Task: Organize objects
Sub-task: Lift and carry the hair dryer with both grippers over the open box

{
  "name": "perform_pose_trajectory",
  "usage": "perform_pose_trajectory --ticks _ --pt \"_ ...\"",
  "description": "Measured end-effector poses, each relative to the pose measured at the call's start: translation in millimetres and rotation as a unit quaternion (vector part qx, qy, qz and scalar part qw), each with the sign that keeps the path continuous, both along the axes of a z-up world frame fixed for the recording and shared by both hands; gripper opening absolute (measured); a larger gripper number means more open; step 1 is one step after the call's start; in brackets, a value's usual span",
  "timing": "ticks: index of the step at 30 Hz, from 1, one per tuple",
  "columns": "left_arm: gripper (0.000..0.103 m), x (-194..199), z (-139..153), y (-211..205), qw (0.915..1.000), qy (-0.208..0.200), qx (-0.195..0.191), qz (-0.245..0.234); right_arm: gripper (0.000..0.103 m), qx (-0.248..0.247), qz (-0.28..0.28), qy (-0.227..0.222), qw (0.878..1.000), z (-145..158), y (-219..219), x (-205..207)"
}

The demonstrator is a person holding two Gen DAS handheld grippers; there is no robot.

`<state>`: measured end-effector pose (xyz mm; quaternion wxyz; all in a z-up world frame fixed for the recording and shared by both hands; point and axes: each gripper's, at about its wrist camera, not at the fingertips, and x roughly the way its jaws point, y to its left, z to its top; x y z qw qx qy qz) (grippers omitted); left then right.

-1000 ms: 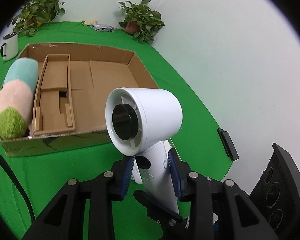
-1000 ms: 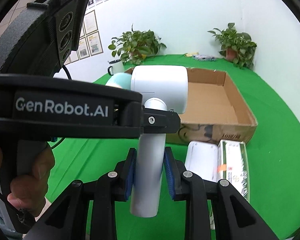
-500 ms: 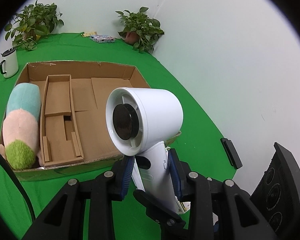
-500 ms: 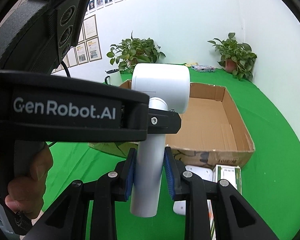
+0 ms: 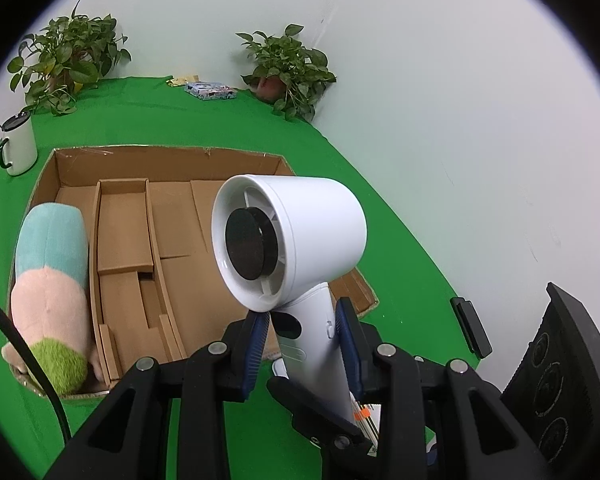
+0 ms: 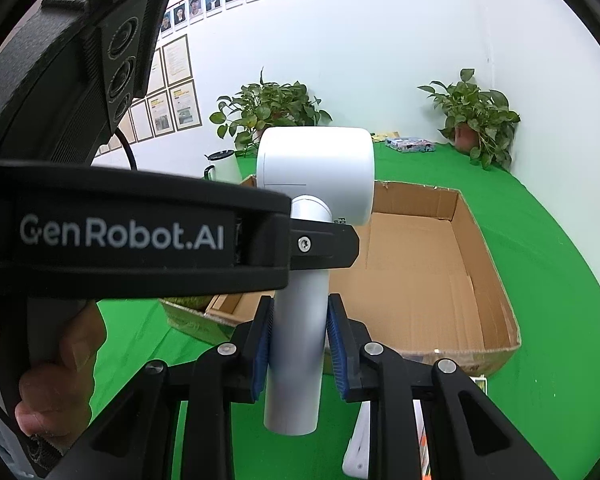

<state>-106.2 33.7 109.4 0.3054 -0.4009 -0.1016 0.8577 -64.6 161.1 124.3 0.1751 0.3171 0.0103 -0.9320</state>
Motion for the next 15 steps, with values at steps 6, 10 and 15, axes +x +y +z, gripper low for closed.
perform_pose_trajectory --ticks 6,10,15 --pt "0.033 -19 6 4 0.9999 0.009 -0.009 -0.001 0.024 0.010 -0.002 0.006 1.000 8 -5 -23" --pt "0.033 -38 7 6 0.9999 0.005 -0.015 -0.005 0.024 0.007 -0.003 -0.002 1.000 12 -9 -33" --pt "0.033 -61 2 8 0.9997 -0.010 -0.020 -0.007 0.024 0.011 -0.005 -0.022 1.000 13 -15 -63"
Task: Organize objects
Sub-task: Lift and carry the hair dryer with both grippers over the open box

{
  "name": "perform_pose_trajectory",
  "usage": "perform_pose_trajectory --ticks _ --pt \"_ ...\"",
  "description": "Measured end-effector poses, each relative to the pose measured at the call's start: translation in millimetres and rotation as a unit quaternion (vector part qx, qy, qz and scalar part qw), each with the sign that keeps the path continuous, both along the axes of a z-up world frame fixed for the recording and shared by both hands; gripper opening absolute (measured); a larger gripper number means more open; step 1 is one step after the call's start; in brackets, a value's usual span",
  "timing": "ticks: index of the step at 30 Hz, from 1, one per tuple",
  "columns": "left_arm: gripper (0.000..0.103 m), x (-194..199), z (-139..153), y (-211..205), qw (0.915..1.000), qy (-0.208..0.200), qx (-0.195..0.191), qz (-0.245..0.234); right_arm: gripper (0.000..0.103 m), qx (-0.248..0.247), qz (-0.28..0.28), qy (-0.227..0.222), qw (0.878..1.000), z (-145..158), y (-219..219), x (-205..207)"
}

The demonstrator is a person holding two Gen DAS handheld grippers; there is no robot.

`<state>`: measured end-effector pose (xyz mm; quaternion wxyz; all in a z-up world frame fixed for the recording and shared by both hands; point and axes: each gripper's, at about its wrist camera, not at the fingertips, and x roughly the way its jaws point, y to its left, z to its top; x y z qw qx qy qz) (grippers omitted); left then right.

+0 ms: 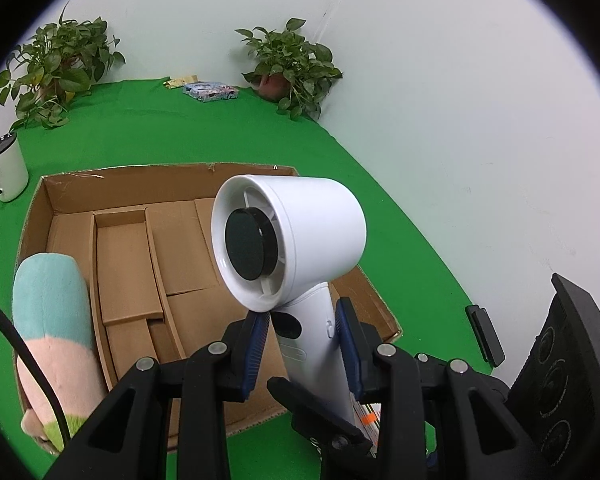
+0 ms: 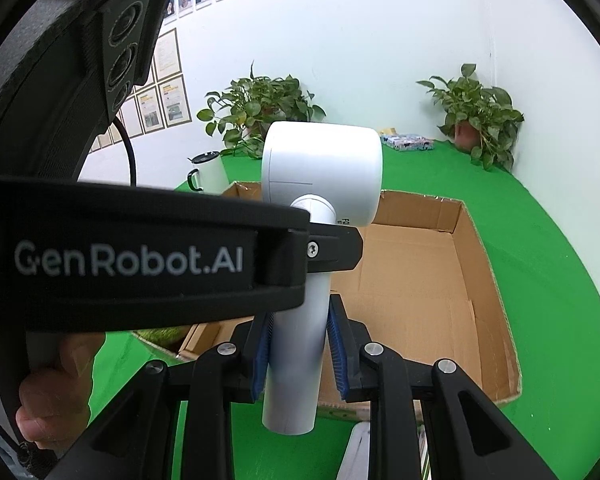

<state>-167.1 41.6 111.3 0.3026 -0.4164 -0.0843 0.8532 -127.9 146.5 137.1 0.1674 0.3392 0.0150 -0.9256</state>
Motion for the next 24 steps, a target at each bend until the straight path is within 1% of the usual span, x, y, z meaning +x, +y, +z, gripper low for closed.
perform_pose_trajectory --ticks 3,7,13,15,16,21,24 --pt "0.033 -14 -8 -1 0.9999 -0.017 0.001 0.004 0.024 -0.001 0.002 -0.016 1.000 -5 -1 -19" --pt "0.033 -30 -23 -3 0.9992 -0.037 -0.004 0.013 0.024 -0.005 0.010 -0.042 0.999 -23 -2 -46" --pt "0.033 -50 -51 -4 0.9970 -0.072 -0.018 0.021 0.024 -0.021 0.018 -0.080 0.996 -57 -6 -62" --pt "0.033 -53 -62 -2 0.9961 -0.082 -0.026 0.020 0.024 -0.023 0.019 -0.085 0.996 -62 -6 -65" --pt "0.033 -54 -67 -1 0.9954 -0.089 -0.030 0.020 0.024 -0.029 0.019 -0.098 0.995 -76 -2 -69" --pt "0.033 -63 -91 7 0.9905 -0.122 -0.058 0.025 0.024 -0.056 0.018 -0.135 0.989 -110 13 -95" --pt "0.033 -65 -103 11 0.9879 -0.136 -0.070 0.025 0.024 -0.067 0.018 -0.151 0.986 -126 17 -100"
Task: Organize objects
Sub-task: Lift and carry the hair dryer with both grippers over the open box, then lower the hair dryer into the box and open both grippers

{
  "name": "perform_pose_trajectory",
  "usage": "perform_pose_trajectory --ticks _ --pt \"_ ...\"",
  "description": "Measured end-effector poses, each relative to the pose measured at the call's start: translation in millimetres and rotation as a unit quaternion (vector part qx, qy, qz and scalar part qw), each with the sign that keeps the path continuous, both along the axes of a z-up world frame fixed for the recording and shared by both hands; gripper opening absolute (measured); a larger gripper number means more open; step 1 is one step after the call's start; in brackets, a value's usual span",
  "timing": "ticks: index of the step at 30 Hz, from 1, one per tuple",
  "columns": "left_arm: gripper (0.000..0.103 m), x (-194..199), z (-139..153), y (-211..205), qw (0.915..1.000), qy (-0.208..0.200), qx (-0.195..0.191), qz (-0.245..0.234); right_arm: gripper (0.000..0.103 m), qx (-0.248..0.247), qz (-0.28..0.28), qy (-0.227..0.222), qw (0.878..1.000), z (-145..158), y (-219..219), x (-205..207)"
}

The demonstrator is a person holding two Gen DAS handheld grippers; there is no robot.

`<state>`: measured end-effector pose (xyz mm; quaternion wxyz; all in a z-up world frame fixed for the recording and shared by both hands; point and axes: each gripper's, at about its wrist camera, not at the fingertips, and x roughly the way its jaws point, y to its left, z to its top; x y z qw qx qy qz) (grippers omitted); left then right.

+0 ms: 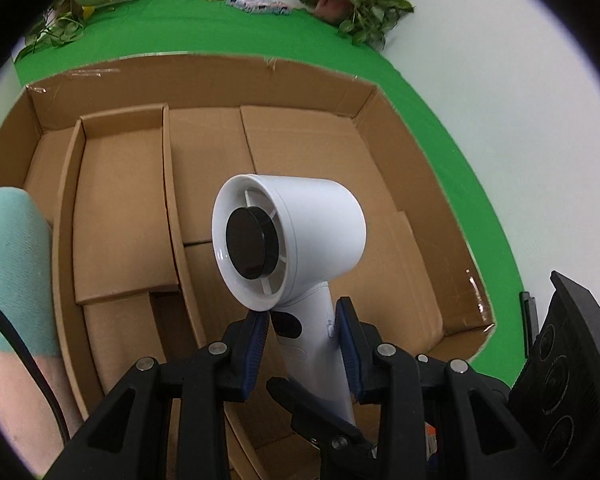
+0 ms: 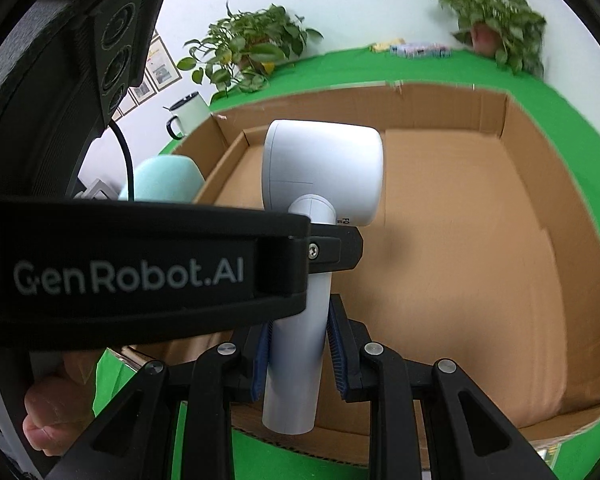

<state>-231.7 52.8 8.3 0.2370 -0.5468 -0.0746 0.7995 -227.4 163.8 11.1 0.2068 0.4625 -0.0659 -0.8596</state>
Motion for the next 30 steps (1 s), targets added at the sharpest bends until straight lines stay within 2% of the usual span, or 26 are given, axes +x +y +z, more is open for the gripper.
perform_pose_trajectory --ticks 6,9,19,23,30 --pt "0.033 -3 -18 3 0.9996 -0.028 -0.005 0.003 0.024 -0.007 -0.006 -0.033 0.999 -22 12 -4" --pt "0.033 -2 -16 5 0.9996 -0.028 -0.007 0.006 0.023 -0.010 -0.011 -0.036 0.999 -28 17 -5" --pt "0.036 0 -11 -3 0.9988 -0.035 -0.025 0.024 0.022 -0.008 -0.008 -0.037 0.999 -23 8 8" --pt "0.035 6 -6 -6 0.9990 -0.024 -0.027 0.028 0.027 -0.006 -0.004 -0.030 1.000 -19 3 9" --pt "0.035 21 20 -27 0.9986 0.027 -0.026 0.036 0.032 -0.014 -0.015 -0.031 0.999 -17 11 13"
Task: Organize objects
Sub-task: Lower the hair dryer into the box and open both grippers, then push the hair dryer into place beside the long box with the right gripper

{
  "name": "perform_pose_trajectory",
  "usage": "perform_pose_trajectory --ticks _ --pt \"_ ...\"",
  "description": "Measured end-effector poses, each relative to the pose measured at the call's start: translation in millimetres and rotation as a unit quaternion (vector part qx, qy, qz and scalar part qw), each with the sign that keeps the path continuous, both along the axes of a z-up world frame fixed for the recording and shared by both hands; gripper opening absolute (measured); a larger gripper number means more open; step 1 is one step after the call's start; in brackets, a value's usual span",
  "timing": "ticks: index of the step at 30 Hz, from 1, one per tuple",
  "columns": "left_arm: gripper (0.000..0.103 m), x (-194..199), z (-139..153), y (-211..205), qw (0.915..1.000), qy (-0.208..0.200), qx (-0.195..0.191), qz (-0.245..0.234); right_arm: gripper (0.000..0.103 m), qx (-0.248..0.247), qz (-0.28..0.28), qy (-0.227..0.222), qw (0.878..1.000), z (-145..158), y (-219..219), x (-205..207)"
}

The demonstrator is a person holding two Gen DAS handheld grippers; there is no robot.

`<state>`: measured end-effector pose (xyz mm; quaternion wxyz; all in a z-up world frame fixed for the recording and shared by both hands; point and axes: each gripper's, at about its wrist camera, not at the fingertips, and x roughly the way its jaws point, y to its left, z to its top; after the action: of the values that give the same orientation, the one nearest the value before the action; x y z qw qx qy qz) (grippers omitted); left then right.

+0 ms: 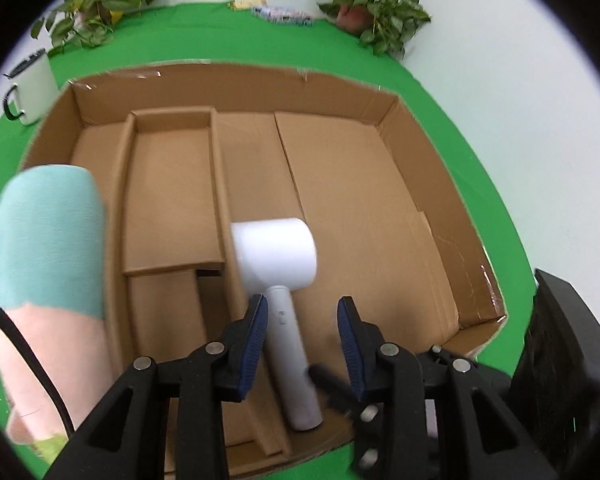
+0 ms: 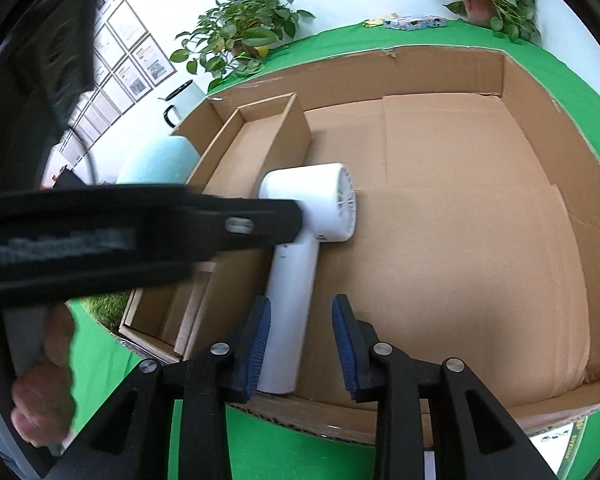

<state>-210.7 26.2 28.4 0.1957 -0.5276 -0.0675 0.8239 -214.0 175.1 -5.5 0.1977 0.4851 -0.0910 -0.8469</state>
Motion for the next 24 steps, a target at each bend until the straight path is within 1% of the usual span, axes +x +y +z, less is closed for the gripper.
perform_pose_trajectory --ticks 3,6,7,9,12,14,15,18,21,24 --pt "0.035 12 5 -13 0.9995 0.024 -0.019 0.013 0.032 0.004 -0.009 -0.002 1.000 -2 6 -4" --pt "0.035 25 -4 -28 0.9979 0.029 -0.050 0.029 0.032 -0.003 -0.007 -0.007 1.000 -4 7 -8" --pt "0.035 28 -8 -28 0.9978 0.028 -0.053 0.029 0.032 -0.006 -0.005 -0.011 1.000 -6 6 -10" --pt "0.035 37 -15 -30 0.9985 0.029 -0.042 0.021 0.032 -0.010 -0.002 -0.017 1.000 -9 2 -14" --pt "0.035 46 -14 -31 0.9984 0.036 -0.035 0.025 0.032 -0.012 0.005 -0.018 1.000 -12 -5 -21" --pt "0.035 47 -17 -32 0.9995 0.021 -0.013 0.021 0.032 -0.009 0.009 -0.022 1.000 -13 -10 -26" --pt "0.032 47 -21 -30 0.9997 0.010 -0.009 0.020 0.032 -0.005 0.012 -0.023 1.000 -13 -13 -27" --pt "0.033 48 -31 -31 0.9997 -0.008 0.007 0.021 0.031 -0.006 0.016 -0.025 1.000 -14 -15 -30" --pt "0.033 52 -34 -30 0.9996 -0.003 0.005 0.027 0.030 -0.009 0.017 -0.027 0.999 -14 -15 -32" --pt "0.033 52 -34 -31 0.9991 -0.012 0.013 0.038 0.030 -0.008 0.017 -0.025 0.999 -13 -15 -31"
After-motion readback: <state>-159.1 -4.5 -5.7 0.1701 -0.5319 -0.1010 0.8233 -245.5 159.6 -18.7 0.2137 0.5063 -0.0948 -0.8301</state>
